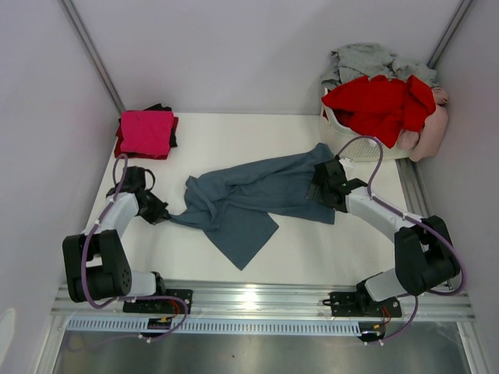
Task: Fold and stack the t-shirts
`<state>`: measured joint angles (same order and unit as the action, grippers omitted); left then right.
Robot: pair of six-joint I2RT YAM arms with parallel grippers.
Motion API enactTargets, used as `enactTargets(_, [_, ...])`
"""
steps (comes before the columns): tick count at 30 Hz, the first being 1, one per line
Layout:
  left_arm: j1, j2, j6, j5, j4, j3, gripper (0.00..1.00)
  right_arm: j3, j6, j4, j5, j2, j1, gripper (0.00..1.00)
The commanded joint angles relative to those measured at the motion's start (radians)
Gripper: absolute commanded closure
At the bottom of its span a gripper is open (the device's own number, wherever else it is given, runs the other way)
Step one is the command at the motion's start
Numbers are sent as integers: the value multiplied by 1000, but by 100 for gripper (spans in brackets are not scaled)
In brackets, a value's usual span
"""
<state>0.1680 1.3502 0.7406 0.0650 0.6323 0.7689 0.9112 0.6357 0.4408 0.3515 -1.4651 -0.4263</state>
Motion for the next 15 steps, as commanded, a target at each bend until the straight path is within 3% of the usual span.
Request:
enactTargets(1, [13, -14, -9, 18, -25, 13, 100, -40, 30, 24, 24, 35, 14, 15])
enactTargets(15, [11, -48, -15, 21, -39, -5, 100, -156, 81, 41, -52, 92, 17, 15])
